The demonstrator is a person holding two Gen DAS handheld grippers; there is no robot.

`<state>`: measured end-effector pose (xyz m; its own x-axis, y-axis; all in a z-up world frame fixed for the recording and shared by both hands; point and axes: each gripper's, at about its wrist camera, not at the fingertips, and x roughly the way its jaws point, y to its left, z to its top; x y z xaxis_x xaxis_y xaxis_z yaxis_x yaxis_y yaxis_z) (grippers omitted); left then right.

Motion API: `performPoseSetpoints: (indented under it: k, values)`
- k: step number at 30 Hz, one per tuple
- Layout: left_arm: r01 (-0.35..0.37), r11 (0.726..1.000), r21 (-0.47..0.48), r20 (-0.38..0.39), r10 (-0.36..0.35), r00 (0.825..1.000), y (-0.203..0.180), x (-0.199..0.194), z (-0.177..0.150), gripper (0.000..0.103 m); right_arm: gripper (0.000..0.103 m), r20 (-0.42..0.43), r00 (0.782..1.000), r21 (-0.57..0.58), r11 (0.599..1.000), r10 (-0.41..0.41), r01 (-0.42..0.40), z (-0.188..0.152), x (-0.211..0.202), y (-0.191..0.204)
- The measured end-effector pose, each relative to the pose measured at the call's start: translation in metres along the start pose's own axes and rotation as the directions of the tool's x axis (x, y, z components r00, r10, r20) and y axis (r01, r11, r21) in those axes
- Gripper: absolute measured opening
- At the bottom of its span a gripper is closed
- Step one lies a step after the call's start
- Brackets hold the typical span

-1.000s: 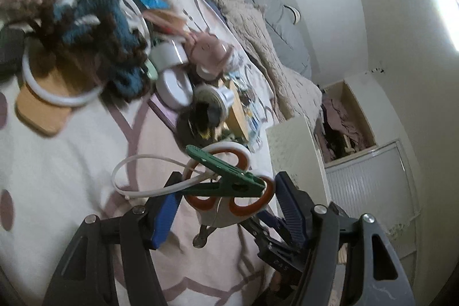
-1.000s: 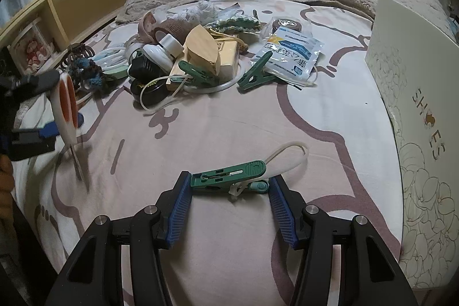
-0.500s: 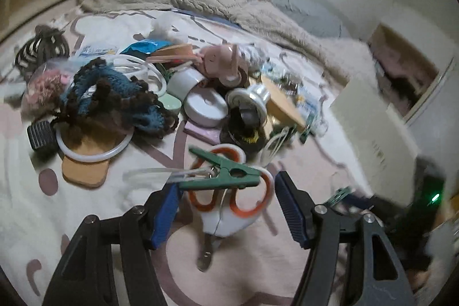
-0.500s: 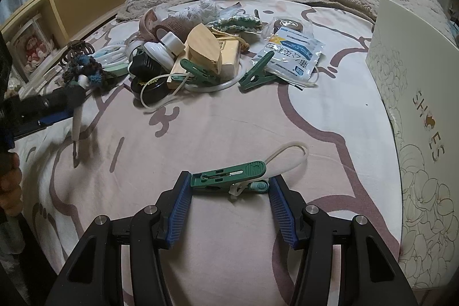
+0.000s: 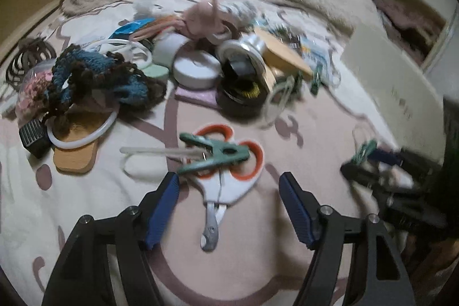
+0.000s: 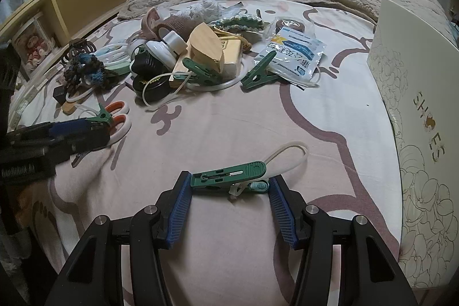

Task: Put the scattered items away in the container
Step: 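Lift the scissors off the bed with the left tool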

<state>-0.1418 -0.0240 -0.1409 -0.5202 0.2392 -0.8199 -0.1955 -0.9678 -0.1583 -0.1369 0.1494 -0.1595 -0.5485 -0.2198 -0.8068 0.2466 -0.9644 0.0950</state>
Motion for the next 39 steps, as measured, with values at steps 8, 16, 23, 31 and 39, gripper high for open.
performPoseSetpoints:
  k: [8, 16, 23, 31, 39]
  values:
    - [-0.046, 0.997, 0.061, -0.009, 0.047, 0.999, -0.008, 0.004, -0.003, 0.056, 0.056, -0.001, 1.0, -0.003, 1.0, -0.002, 0.002, 0.0, 0.0, 0.001]
    - [-0.128, 0.988, 0.089, 0.038, 0.125, 0.991, -0.018, 0.017, 0.005, 0.059, 0.056, -0.003, 1.0, -0.009, 1.0, -0.006, 0.006, 0.0, 0.0, 0.002]
    - [-0.147, 0.987, 0.068, 0.044, 0.144, 0.989, -0.018, 0.025, 0.015, 0.065, 0.056, -0.004, 1.0, -0.013, 1.0, -0.007, 0.007, 0.0, 0.0, 0.002]
    - [0.169, 0.955, -0.245, 0.044, -0.163, 0.986, 0.025, 0.009, 0.023, 0.064, 0.056, -0.006, 1.0, -0.016, 1.0, -0.004, 0.004, 0.001, 0.0, 0.003]
    - [0.502, 0.668, -0.55, 0.139, -0.519, 0.843, 0.074, 0.013, 0.01, 0.064, 0.056, -0.006, 1.0, -0.018, 1.0, -0.006, 0.006, 0.001, 0.0, 0.004]
